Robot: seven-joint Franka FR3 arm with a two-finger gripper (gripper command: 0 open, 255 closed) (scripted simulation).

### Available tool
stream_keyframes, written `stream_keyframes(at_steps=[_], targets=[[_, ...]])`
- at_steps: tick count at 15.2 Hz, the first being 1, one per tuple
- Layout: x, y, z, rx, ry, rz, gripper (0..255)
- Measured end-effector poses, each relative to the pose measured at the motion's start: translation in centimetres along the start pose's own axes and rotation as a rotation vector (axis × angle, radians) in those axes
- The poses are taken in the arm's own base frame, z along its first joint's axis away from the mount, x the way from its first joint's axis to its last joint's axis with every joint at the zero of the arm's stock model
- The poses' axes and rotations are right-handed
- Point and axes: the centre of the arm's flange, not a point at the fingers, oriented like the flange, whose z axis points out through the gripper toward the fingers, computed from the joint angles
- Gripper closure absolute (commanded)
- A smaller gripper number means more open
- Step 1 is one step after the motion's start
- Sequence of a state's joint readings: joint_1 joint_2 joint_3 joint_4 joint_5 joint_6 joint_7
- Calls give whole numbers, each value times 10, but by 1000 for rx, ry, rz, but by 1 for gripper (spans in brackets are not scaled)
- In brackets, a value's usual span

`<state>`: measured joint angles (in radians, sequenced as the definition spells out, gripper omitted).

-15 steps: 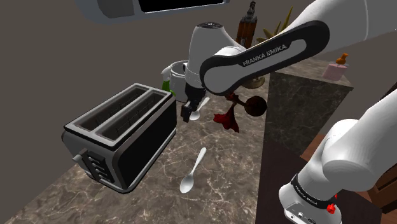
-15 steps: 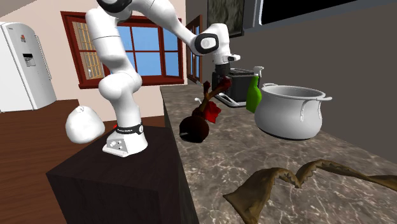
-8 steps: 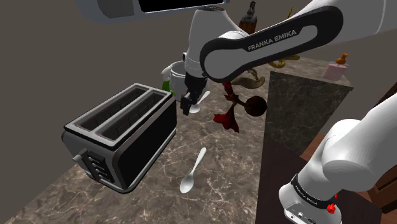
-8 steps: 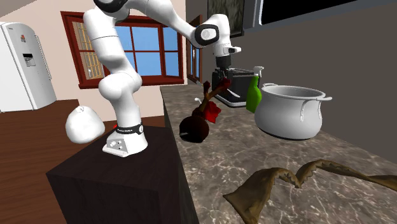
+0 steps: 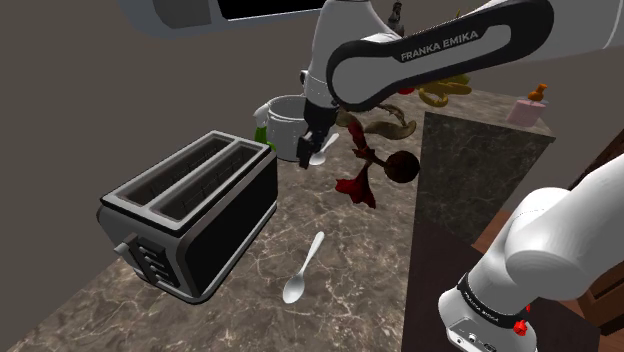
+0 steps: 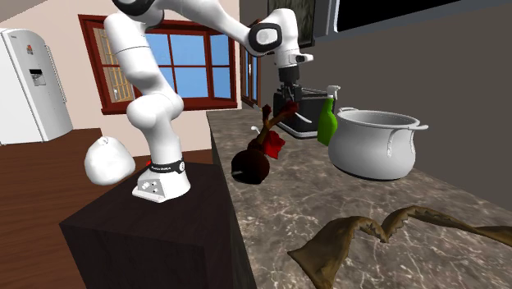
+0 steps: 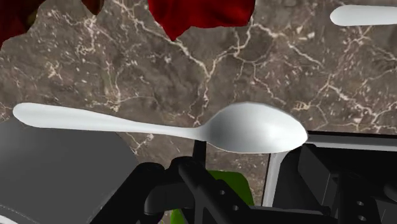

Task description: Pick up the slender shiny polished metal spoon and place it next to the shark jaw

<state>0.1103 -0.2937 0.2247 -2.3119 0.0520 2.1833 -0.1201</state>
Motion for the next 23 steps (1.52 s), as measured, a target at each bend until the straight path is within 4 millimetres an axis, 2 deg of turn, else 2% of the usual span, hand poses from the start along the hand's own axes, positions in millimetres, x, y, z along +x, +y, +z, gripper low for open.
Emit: stream_keyframes(at_steps=[8, 13, 15, 21, 23], targets=[[-39, 99, -7, -2, 7, -3, 255], [-65, 160, -4, 1, 1, 0, 255], [-78, 186, -8, 1, 1, 0, 255], [-94, 262, -29, -75, 100, -3, 255], [-111, 285, -18, -26, 33, -1, 255]])
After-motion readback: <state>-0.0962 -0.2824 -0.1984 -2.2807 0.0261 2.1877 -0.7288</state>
